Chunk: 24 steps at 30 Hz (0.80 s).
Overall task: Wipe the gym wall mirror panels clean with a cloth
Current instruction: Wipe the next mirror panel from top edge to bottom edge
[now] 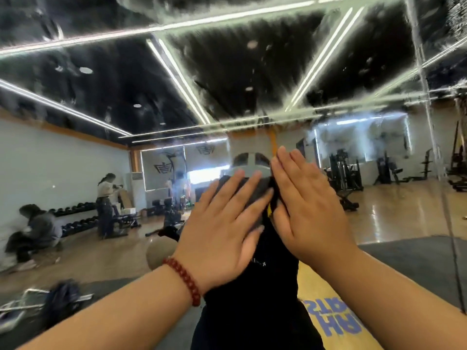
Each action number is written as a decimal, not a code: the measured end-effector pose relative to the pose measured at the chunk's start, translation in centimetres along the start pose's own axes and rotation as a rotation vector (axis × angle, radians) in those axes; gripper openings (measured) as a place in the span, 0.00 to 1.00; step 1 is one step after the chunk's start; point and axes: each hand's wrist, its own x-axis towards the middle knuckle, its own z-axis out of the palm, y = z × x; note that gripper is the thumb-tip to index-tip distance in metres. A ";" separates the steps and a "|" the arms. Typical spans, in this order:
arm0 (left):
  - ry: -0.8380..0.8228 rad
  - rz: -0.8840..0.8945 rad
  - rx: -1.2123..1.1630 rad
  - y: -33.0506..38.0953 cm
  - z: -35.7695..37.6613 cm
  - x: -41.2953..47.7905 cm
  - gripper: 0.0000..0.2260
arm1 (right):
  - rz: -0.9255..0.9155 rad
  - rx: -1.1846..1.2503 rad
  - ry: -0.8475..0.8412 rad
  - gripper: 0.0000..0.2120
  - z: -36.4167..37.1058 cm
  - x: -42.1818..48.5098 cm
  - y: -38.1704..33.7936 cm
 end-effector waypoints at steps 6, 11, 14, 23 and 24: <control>0.109 -0.423 -0.074 -3.7 -1.2 3.6 0.26 | 0.019 0.008 0.017 0.26 0.4 -0.2 -0.1; 0.089 -0.413 -0.061 0.1 0.0 2.0 0.25 | 0.000 -0.006 0.044 0.25 0.7 -0.4 0.2; 0.029 -0.304 -0.039 3.0 1.2 -1.2 0.25 | -0.013 -0.009 0.064 0.24 0.8 -0.6 0.2; 0.135 -0.584 -0.069 1.4 0.4 3.1 0.25 | -0.017 0.021 0.044 0.25 0.7 -1.0 0.4; 0.122 -0.536 -0.062 2.6 0.9 2.5 0.25 | -0.016 0.040 0.044 0.25 0.7 -1.2 0.4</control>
